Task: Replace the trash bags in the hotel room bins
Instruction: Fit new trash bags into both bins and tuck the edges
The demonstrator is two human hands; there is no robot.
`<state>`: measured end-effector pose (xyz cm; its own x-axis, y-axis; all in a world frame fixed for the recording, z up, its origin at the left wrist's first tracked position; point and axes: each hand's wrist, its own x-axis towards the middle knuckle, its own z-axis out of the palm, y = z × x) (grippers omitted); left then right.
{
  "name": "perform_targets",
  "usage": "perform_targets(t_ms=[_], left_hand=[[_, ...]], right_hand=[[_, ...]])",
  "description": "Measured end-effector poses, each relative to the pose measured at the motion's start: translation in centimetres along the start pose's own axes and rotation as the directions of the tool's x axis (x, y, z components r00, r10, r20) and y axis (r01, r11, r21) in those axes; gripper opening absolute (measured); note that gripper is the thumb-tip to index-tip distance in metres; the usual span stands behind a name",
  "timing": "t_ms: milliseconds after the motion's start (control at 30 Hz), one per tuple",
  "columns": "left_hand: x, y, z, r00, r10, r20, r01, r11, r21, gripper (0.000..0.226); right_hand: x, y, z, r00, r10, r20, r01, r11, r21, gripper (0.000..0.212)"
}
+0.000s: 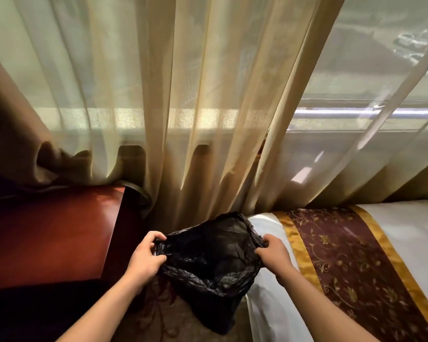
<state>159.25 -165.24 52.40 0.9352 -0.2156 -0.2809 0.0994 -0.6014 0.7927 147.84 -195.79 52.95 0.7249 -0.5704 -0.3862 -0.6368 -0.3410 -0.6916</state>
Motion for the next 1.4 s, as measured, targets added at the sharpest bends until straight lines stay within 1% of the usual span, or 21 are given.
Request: perform_targets(t_ms=[67, 100, 200, 267, 367, 500, 600, 667, 833, 967, 1100, 1167, 1233, 1267, 1333, 1367, 1400], left_hand=[[0.4, -1.7, -0.1, 0.999, -0.024, -0.039, 0.025, 0.999, 0.033, 0.041], [0.7, -2.6, -0.2, 0.998, -0.033, -0.058, 0.036, 0.998, 0.048, 0.039], [2.0, -4.7, -0.7, 0.997, -0.018, -0.077, 0.023, 0.998, 0.059, 0.040], [3.0, -6.1, -0.9, 0.998, 0.009, -0.063, -0.003, 0.994, 0.105, 0.048], [4.3, -7.8, -1.1, 0.999, 0.024, -0.036, -0.019, 0.991, 0.131, 0.063], [6.1, -9.2, -0.5, 0.999, 0.032, 0.006, -0.033, 0.990, 0.137, 0.082], [7.3, -10.2, 0.3, 1.000, 0.025, -0.009, -0.023, 0.991, 0.130, 0.089], [8.1, -10.8, 0.9, 0.998, 0.050, -0.038, -0.045, 0.992, 0.121, 0.089], [11.2, -13.8, 4.6, 0.989, 0.109, -0.104, -0.096, 0.987, 0.127, 0.089], [13.8, -18.7, 9.6, 0.990, 0.098, -0.105, -0.083, 0.988, 0.133, 0.089], [16.5, -23.9, 14.2, 0.989, 0.068, -0.129, -0.054, 0.992, 0.114, 0.092], [17.6, -26.9, 16.1, 0.992, 0.045, -0.116, -0.032, 0.994, 0.109, 0.093], [18.5, -29.7, 17.7, 0.996, 0.027, -0.083, -0.017, 0.993, 0.117, 0.094], [18.9, -30.7, 18.4, 0.997, 0.030, -0.069, -0.022, 0.993, 0.117, 0.094], [20.2, -32.2, 19.4, 0.998, 0.040, -0.043, -0.036, 0.995, 0.098, 0.094], [20.8, -32.6, 19.7, 0.999, 0.043, -0.030, -0.040, 0.995, 0.088, 0.093], [21.3, -32.8, 19.9, 0.999, 0.046, -0.028, -0.044, 0.995, 0.086, 0.092]], right_hand=[[0.3, -0.4, 1.0, 1.000, 0.005, -0.001, -0.005, 1.000, 0.004, 0.023], [0.5, -0.5, 1.7, 1.000, 0.009, -0.004, -0.009, 1.000, 0.004, 0.022], [1.1, -0.9, 3.7, 1.000, 0.013, -0.001, -0.013, 1.000, -0.021, 0.015], [1.6, -1.3, 5.1, 1.000, 0.018, -0.006, -0.018, 0.998, -0.054, 0.010], [2.0, -1.9, 7.0, 1.000, 0.029, 0.002, -0.028, 0.996, -0.084, 0.015], [3.5, -2.0, 9.1, 0.999, 0.034, -0.006, -0.034, 0.993, -0.116, 0.017], [5.2, -1.4, 10.8, 1.000, 0.025, -0.016, -0.027, 0.991, -0.128, 0.020], [6.6, -0.5, 12.0, 1.000, 0.020, -0.018, -0.022, 0.992, -0.128, 0.021], [12.3, 4.4, 16.1, 1.000, -0.011, 0.009, 0.012, 0.994, -0.106, 0.020], [16.5, 10.1, 20.6, 0.998, -0.045, 0.035, 0.048, 0.996, -0.079, 0.024], [20.6, 16.1, 25.5, 0.995, -0.053, 0.088, 0.063, 0.992, -0.108, 0.028], [22.1, 18.4, 27.9, 0.991, -0.036, 0.127, 0.050, 0.993, -0.108, 0.026], [22.8, 20.4, 29.8, 0.982, -0.026, 0.186, 0.053, 0.989, -0.137, 0.020], [23.2, 21.4, 30.4, 0.976, -0.026, 0.215, 0.061, 0.985, -0.159, 0.021], [23.9, 22.3, 30.7, 0.967, -0.051, 0.251, 0.096, 0.981, -0.169, 0.032], [24.4, 22.6, 30.7, 0.964, -0.092, 0.251, 0.139, 0.974, -0.179, 0.040], [24.8, 22.5, 30.5, 0.963, -0.157, 0.219, 0.207, 0.951, -0.229, 0.048]])
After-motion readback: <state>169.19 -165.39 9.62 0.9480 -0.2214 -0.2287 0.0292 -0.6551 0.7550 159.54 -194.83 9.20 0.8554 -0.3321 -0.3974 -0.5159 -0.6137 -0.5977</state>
